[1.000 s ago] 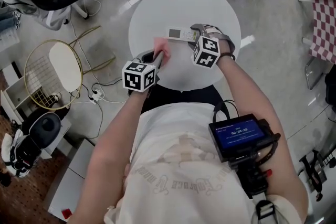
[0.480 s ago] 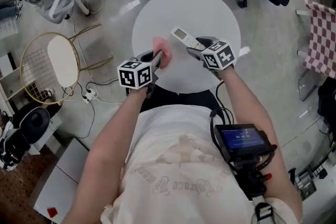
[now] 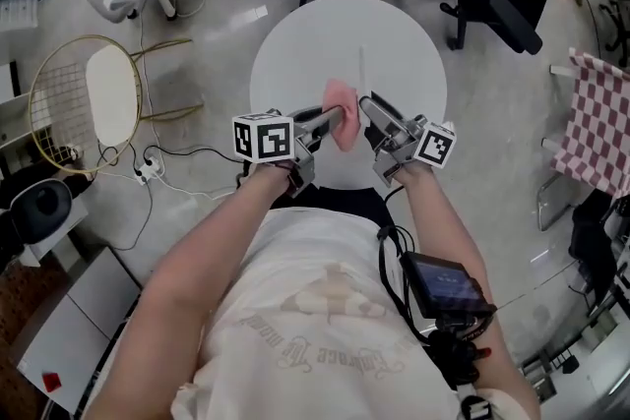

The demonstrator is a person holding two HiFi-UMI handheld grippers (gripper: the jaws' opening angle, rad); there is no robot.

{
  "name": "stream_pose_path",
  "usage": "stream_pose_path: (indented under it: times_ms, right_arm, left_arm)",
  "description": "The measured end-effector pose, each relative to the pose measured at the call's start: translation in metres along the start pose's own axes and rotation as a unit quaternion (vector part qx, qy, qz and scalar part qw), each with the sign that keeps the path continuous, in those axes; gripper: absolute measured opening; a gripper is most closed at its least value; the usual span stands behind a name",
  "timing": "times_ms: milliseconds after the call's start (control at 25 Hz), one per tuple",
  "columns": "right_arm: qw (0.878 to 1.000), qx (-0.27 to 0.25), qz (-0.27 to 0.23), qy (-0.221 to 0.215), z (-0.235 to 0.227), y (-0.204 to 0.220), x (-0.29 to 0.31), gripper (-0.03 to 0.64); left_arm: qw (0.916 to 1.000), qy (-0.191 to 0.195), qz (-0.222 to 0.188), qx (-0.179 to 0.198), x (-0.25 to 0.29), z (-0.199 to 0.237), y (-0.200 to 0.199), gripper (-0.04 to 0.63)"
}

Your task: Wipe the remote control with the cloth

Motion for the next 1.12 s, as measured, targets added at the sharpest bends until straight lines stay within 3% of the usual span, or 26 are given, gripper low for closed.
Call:
stream_pose_path:
  times_ms: [80,200,520,840,1120]
  right_arm:
    - [1.000,-0.002,-0.007,-0.020,0.008,0.000,0.001,0.261]
    - [1.000,-0.015,0.001,-0.007,0.009,0.000,0.002,0.261]
    - [0.997,-0.039,0.073,0.013,0.010,0.030,0.010,0.261]
    - [0.992,-0.054,0.111,0.020,0.008,0.043,0.012,0.261]
    - [0.988,-0.067,0.131,0.038,0.002,0.040,0.009,0.261]
  left_arm:
    - [0.9995,0.027,-0.007,-0.014,0.006,-0.014,-0.002,0.031]
    - [0.9985,0.038,-0.021,-0.034,0.009,-0.022,-0.008,0.031]
    - [0.9934,0.010,-0.089,-0.072,-0.003,-0.004,-0.038,0.031]
    - [0.9909,0.005,-0.122,-0.057,-0.006,0.007,-0.080,0.031]
    - [0.9931,0.002,-0.114,-0.029,-0.003,0.008,-0.097,0.031]
Point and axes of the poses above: the fingertips, and each gripper's own axes: x forward along the fingers, z to its left, y out of its underside, the point moved 2 cm from there along -x, backward along the fingers, and after that the axes turned 13 degrees about x, right-handed, at the moved point
